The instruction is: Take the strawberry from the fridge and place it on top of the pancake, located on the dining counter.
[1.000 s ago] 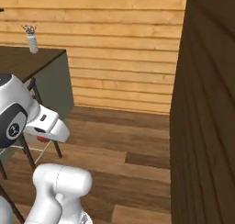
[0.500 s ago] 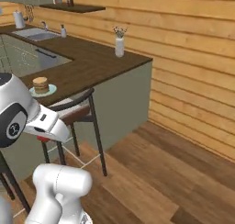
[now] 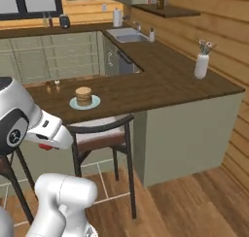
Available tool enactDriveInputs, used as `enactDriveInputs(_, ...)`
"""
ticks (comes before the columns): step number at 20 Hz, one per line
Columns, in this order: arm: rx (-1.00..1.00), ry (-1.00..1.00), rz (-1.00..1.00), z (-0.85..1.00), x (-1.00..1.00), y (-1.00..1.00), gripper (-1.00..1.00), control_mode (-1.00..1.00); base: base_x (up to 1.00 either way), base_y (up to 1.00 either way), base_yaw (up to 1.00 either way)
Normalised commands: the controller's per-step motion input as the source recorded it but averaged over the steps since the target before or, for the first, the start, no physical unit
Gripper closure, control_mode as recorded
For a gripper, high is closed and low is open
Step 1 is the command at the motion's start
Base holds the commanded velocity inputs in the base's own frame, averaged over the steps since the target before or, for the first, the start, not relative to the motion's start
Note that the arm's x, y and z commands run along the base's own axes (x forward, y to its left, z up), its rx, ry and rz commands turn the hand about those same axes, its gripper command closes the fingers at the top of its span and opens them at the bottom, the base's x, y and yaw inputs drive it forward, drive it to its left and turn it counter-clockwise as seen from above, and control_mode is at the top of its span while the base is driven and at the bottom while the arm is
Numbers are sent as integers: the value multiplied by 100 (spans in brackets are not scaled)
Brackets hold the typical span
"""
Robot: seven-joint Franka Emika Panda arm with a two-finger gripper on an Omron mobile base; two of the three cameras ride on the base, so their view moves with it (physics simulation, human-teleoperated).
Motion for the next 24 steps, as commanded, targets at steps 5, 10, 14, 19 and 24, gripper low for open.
enactDriveInputs(5,0,0,0,0,0,0,100,100,62,-66,59)
enactDriveInputs(10,0,0,0,0,0,0,100,100,45,-39,56)
enactDriveInputs(14,0,0,0,0,0,0,100,100,73,0,24)
enactDriveInputs(19,0,0,0,0,0,0,100,100,79,3,-3)
enactDriveInputs(24,0,0,0,0,0,0,100,100,72,9,-9)
